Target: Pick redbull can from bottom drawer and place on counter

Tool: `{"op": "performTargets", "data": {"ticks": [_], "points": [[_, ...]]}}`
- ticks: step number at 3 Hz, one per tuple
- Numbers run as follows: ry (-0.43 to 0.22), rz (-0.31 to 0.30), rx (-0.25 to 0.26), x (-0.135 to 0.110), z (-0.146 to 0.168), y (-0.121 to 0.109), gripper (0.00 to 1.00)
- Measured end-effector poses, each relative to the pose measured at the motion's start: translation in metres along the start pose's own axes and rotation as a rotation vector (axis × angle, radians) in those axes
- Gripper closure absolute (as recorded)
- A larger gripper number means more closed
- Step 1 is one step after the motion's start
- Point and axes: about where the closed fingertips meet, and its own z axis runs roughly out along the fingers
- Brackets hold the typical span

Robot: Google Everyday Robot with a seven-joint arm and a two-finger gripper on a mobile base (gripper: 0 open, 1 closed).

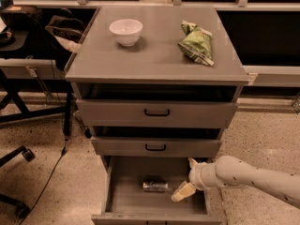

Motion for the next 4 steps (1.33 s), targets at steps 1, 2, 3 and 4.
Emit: {"op": "performTargets", "data": {"ticks": [1,2,3,4], "points": [[-0.029,0.021,0.019,0.013,0.026,-0.008,0.0],[-0.029,0.062,-0.013,0.034,0.07,-0.018,0.0],[-0.014,0.086,-0.035,0.047,0.093,-0.022,0.0],[0.014,0.116,-0.078,0.059,0.122,-0.022,0.0]]}}
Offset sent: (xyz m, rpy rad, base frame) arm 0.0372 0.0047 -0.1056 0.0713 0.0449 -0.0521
